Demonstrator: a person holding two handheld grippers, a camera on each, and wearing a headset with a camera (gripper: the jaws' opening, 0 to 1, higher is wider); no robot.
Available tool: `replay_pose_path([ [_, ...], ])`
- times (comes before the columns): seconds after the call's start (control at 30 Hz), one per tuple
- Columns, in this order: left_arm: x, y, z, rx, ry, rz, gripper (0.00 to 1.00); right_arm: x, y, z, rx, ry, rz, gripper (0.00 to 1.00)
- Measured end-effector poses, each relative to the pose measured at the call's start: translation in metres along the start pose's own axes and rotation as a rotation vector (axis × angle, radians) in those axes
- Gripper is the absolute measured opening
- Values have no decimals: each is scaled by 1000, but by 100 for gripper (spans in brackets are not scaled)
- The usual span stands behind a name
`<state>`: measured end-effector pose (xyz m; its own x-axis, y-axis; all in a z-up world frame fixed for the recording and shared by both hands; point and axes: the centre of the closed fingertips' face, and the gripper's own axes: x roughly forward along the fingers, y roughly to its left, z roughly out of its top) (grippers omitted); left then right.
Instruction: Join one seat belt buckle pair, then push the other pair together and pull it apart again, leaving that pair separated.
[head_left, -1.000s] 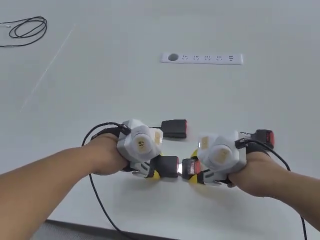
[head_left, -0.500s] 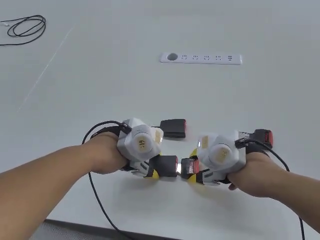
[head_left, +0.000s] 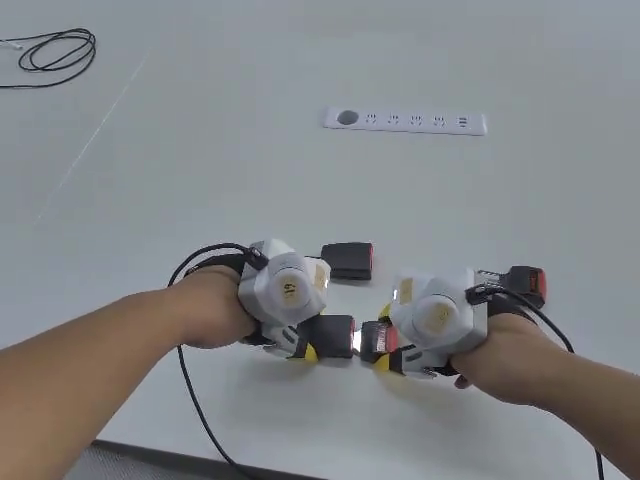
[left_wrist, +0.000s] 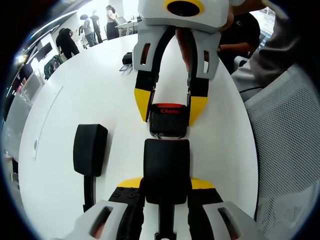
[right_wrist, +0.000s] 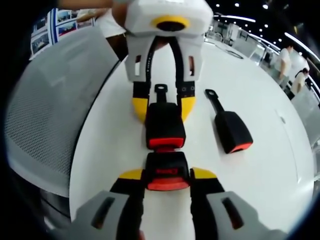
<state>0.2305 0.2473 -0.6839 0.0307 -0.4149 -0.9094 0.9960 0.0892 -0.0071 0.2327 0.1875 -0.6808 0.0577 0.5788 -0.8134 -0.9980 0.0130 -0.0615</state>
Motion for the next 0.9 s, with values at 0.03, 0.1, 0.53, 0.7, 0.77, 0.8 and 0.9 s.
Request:
replay_pose_path([
  [0.03, -1, 0, -1, -12, 18, 2, 34, 0, 0, 1, 7, -1, -1, 35],
  [0.1, -1, 0, -3, -11, 56, 10, 34, -1, 1, 5, 11, -3, -1, 35],
  [0.53, -28, 0, 14, -28, 33, 40, 32, -17, 5, 30, -22, -37, -2, 33],
  [0.7, -40, 13, 23, -50, -5, 92, 30, -27, 2, 40, -34, -55, -23, 33],
  [0.77, -44, 16, 27, -54, -16, 101, 30, -30, 1, 41, -38, -60, -28, 33],
  [0.8, -45, 17, 28, -54, -18, 106, 30, -32, 0, 42, -40, -62, -30, 33],
  [0.9, -48, 21, 33, -47, -24, 117, 31, -38, -4, 42, -43, -64, -38, 33],
])
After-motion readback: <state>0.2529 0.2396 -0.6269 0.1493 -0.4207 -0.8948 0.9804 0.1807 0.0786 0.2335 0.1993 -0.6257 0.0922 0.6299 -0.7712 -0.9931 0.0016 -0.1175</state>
